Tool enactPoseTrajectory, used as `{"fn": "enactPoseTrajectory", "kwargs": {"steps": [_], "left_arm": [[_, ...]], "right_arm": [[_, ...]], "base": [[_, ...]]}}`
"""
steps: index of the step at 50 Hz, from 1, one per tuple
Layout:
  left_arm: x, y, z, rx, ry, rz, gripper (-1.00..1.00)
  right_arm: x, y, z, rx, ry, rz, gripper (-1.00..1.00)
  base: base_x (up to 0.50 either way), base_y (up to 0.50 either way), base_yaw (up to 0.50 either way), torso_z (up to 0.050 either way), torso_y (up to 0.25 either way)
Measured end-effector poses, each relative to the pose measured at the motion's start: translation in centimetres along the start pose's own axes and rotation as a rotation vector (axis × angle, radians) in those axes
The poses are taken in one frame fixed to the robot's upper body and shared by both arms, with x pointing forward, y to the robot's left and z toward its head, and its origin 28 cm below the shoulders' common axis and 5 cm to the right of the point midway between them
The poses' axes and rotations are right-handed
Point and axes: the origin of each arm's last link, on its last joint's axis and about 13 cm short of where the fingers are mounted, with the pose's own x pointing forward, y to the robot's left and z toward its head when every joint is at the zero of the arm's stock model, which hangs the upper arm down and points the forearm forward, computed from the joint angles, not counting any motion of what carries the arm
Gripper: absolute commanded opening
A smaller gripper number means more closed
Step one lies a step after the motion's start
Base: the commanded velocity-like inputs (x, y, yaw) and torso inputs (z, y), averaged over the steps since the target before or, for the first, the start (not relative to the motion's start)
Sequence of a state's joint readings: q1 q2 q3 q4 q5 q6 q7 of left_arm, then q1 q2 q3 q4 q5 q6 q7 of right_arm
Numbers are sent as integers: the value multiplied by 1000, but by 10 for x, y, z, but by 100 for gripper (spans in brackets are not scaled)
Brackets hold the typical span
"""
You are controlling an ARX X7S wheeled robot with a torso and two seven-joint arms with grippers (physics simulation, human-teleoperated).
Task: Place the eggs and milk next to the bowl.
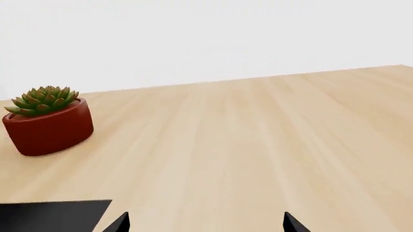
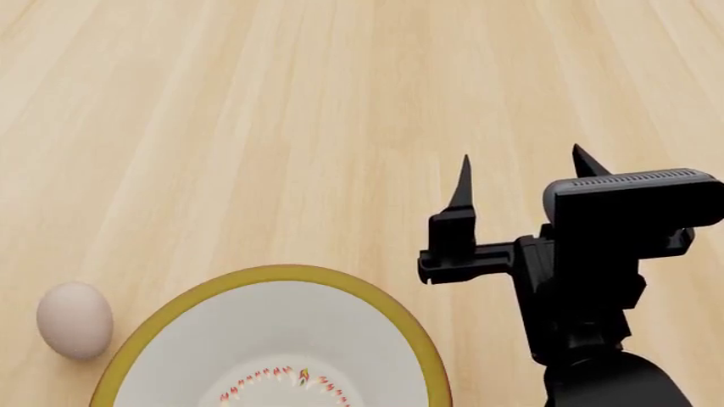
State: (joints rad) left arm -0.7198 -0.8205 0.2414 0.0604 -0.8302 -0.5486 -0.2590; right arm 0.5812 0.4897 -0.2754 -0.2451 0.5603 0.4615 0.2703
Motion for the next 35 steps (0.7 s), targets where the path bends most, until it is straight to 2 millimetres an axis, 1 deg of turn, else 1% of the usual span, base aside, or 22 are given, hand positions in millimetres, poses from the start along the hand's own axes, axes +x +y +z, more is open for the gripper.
{"fn": "enactPoseTrajectory", "kwargs": {"steps": [5,17,35], "left_arm": [[3,-2,-3,-1,0,34,100],[7,-7,-10,16,2,49,100],[9,-9,-14,8,-31,99,100]], "right_arm": [[0,0,1,-1,-2,-3,100],[0,0,0,0,0,-6,100],[0,0,0,-1,1,-9,100]], "base": [[0,0,0,0,0],[0,0,0,0,0],[0,0,0,0,8]]}}
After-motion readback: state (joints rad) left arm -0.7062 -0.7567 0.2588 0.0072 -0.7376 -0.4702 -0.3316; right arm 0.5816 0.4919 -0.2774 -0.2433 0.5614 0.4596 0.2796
